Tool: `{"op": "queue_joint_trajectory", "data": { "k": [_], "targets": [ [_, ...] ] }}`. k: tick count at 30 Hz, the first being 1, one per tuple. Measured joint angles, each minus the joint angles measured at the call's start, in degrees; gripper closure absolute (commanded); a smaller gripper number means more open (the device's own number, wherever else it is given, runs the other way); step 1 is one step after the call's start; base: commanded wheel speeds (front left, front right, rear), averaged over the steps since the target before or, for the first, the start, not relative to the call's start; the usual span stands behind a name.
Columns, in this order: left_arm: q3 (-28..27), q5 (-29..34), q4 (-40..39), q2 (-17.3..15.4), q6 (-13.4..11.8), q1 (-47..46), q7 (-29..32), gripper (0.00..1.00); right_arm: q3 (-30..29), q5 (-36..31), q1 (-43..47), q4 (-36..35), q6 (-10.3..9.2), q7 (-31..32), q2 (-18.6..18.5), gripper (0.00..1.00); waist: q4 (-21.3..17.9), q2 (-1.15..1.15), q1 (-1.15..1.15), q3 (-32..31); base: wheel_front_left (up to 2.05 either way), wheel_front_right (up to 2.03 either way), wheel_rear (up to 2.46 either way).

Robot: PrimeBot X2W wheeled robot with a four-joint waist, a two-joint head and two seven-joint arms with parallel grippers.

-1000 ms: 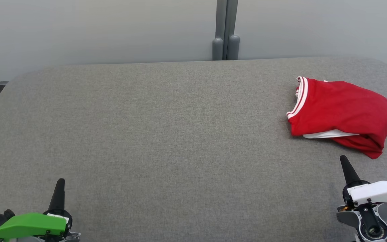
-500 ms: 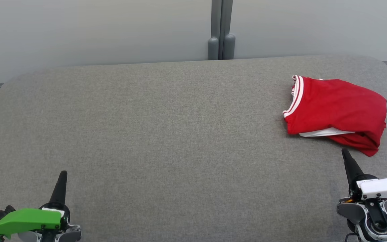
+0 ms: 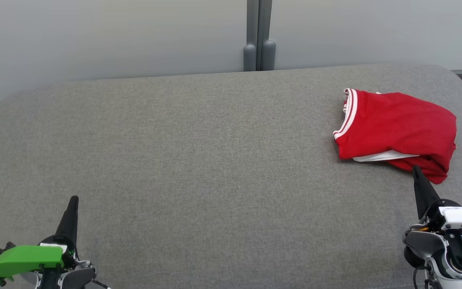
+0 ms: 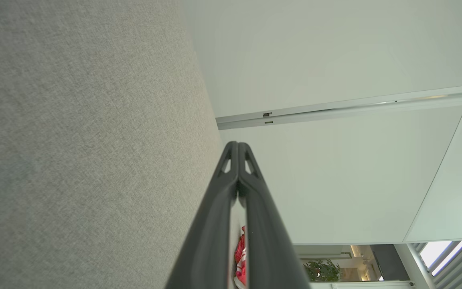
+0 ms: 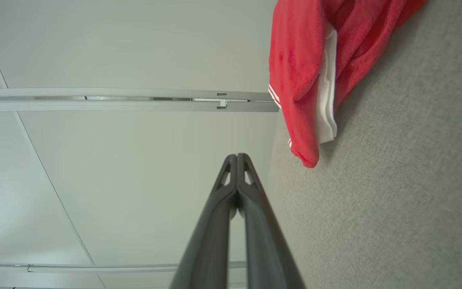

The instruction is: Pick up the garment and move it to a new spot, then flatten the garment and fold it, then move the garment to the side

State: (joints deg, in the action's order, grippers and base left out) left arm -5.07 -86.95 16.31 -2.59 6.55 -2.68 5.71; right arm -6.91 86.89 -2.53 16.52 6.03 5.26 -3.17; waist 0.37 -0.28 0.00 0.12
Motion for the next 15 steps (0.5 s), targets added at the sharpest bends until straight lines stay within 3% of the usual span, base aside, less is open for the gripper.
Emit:
{"op": "queue_joint_trajectory", "data": {
  "k": [7, 15],
  "targets": [
    [-0.18, -4.2, -0.12, 0.22, 0.45, -1.05, 1.14, 1.0, -1.01, 4.55, -0.75, -0.11, 0.53, 1.05, 1.08, 1.0, -0.38, 0.0, 0.0, 0.03, 0.0, 0.0, 0.0],
    [-0.18, -4.65, -0.13, 0.27, 0.45, -1.05, 1.14, 1.0, -1.14, 4.56, -0.76, -0.12, 0.6, 1.19, 1.11, 1.0, -0.38, 0.0, 0.0, 0.03, 0.0, 0.0, 0.0]
  ]
}}
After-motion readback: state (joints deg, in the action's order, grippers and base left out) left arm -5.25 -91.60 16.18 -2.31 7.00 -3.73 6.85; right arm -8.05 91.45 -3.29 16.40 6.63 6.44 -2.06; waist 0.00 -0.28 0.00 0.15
